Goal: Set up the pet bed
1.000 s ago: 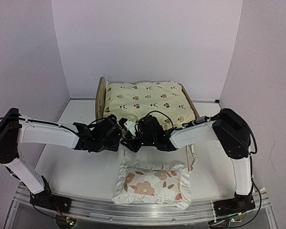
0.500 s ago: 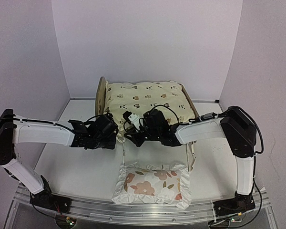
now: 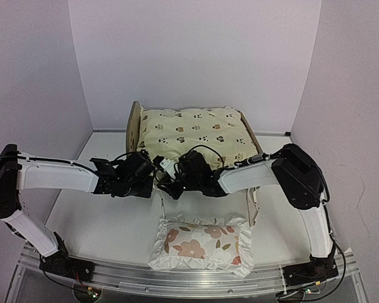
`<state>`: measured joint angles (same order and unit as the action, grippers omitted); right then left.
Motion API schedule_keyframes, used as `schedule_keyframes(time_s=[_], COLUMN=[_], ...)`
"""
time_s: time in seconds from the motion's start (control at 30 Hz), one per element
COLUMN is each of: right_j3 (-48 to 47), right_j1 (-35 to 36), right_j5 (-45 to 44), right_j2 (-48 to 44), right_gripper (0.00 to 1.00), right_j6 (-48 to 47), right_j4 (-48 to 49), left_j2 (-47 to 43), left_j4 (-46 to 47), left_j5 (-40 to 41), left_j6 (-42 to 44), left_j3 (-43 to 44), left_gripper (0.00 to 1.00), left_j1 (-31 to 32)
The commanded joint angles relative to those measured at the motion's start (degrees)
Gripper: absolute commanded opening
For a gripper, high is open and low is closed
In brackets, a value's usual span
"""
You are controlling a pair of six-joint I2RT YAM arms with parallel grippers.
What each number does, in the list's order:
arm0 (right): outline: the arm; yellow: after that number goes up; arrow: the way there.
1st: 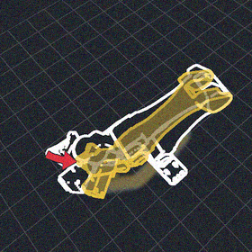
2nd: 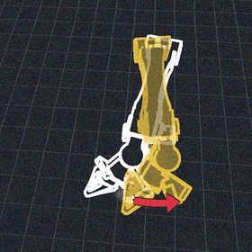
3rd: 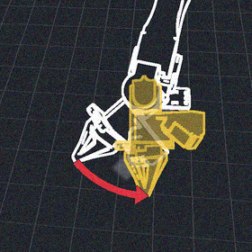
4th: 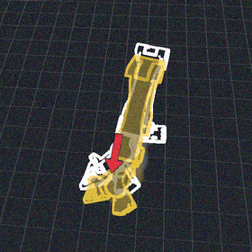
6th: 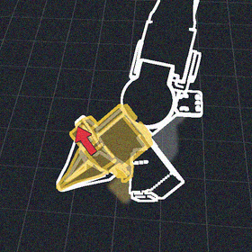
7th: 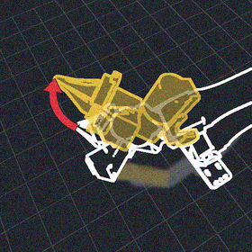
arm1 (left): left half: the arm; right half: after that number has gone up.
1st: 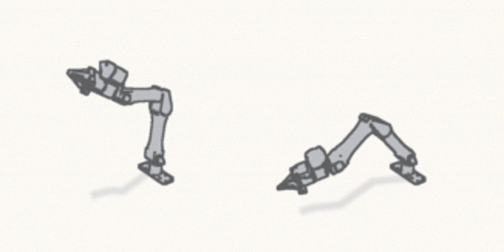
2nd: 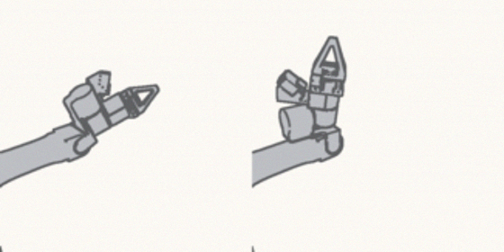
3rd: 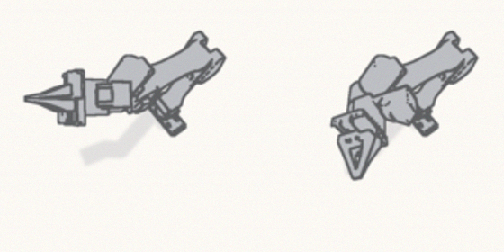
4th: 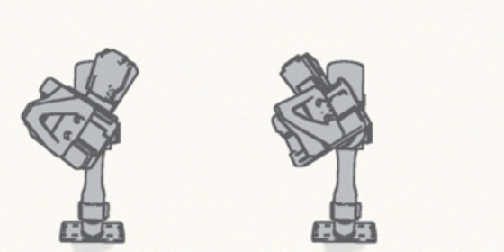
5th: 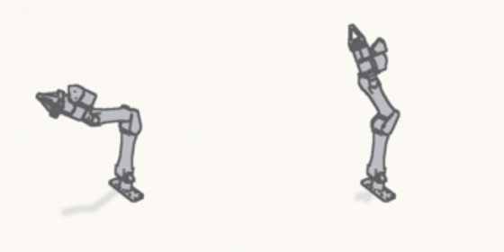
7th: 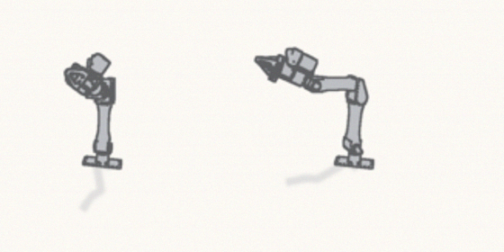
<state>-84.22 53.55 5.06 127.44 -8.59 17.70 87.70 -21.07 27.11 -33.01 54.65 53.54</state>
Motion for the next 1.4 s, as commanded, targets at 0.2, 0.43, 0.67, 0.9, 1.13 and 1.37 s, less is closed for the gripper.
schedule_keyframes(time_s=[0.2,0.43,0.67,0.9,1.13,1.37], right_j3=[-5.51,-4.57,-5.08,1.03,3.05,3.03], right_j1=[-0.79,-0.74,-0.76,-2.27,-3.64,-3.95], right_j5=[16.11,26.70,32.33,17.66,15.13,13.24], right_j2=[1.25,0.13,-0.13,-5.46,-8.97,-9.41], right_gripper=[0.29,0.31,0.51,0.55,0.55,0.43], right_j6=[2.69,9.15,14.83,9.27,5.50,3.41], right_j4=[2.07,2.15,2.35,-0.29,-2.92,-3.01], left_j2=[-3.11,-3.60,-2.76,-0.40,0.44,0.63], left_j4=[0.48,2.44,6.12,7.73,8.32,8.13], left_j5=[-1.48,-4.42,-8.43,-9.77,-10.14,-10.07], left_j6=[0.36,1.48,2.90,3.14,3.29,3.40], left_j3=[0.01,-0.70,-0.85,0.03,0.27,0.52], left_gripper=[0.00,0.00,0.00,0.00,0.00,0.00], left_j1=[-2.82,-5.31,-6.05,-6.27,-6.68,-6.85])
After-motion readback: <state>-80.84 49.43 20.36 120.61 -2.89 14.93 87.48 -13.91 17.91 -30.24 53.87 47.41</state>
